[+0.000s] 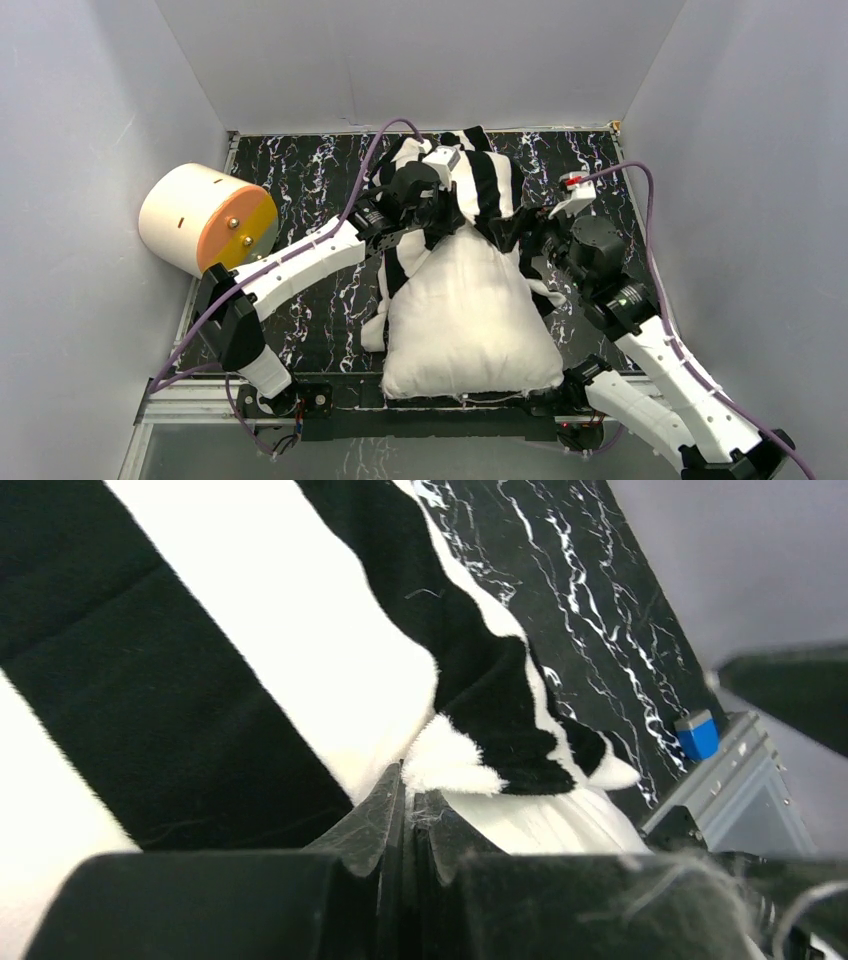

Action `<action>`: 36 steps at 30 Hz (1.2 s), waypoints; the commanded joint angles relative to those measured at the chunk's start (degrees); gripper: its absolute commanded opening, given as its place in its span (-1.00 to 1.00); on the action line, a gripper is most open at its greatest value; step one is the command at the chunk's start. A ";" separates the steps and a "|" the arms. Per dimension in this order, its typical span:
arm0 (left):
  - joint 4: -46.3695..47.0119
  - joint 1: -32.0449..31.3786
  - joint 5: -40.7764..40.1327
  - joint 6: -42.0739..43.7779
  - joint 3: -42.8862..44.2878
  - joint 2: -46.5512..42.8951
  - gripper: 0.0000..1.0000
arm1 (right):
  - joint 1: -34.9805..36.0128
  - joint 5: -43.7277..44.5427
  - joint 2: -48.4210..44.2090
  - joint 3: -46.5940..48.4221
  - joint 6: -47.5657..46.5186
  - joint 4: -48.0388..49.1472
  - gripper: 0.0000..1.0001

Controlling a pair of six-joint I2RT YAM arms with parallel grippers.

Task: Put the pillow into the pillowcase
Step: Stuff the pillow into the pillowcase.

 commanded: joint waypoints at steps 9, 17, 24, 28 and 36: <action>9.57 3.07 4.22 3.62 -3.77 -4.23 -1.00 | 0.09 -22.22 -4.36 -3.82 6.58 -26.49 0.96; 17.52 -2.98 17.49 -7.07 -0.97 -4.71 -1.00 | 0.25 -10.10 6.81 -16.39 14.09 15.91 -0.66; 18.67 -9.54 20.06 -9.36 -3.49 -2.77 -1.00 | 0.19 16.92 19.84 -16.26 22.46 44.09 -1.00; 16.46 -9.54 19.59 -8.04 -4.39 -2.74 -1.00 | 0.20 27.28 22.74 -18.51 27.72 48.93 -1.00; 3.40 -9.54 13.06 -1.74 -5.21 -6.23 -1.00 | -3.28 31.36 28.31 -17.86 28.91 55.68 -1.00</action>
